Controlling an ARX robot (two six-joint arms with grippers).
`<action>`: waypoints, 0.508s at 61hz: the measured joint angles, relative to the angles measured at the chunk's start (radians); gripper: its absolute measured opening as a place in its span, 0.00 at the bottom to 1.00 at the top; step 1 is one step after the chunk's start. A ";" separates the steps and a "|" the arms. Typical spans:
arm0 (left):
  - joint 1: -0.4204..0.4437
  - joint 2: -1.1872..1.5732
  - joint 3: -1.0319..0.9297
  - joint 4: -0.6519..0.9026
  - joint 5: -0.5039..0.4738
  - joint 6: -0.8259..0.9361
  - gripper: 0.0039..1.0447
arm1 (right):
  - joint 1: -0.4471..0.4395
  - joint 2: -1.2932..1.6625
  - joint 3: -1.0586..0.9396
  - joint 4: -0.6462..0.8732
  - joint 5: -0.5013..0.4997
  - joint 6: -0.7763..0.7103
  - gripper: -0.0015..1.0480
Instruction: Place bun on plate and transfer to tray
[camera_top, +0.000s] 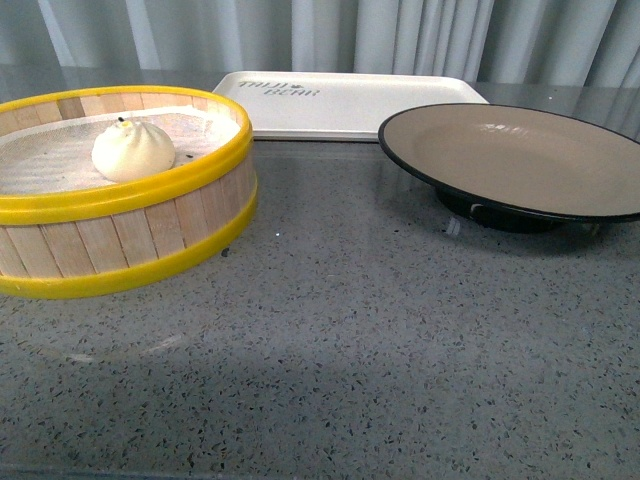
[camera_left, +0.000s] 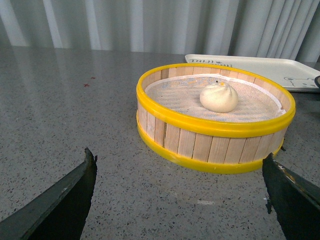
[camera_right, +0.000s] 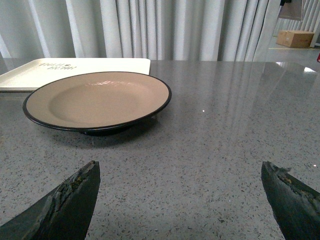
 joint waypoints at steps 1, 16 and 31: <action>0.000 0.000 0.000 0.000 0.000 0.000 0.94 | 0.000 0.000 0.000 0.000 0.000 0.000 0.92; 0.028 0.118 0.089 -0.230 0.091 -0.028 0.94 | 0.000 0.000 0.000 0.000 0.002 0.000 0.92; 0.128 0.393 0.322 -0.417 0.182 -0.060 0.94 | 0.000 0.000 0.000 0.000 0.001 0.000 0.92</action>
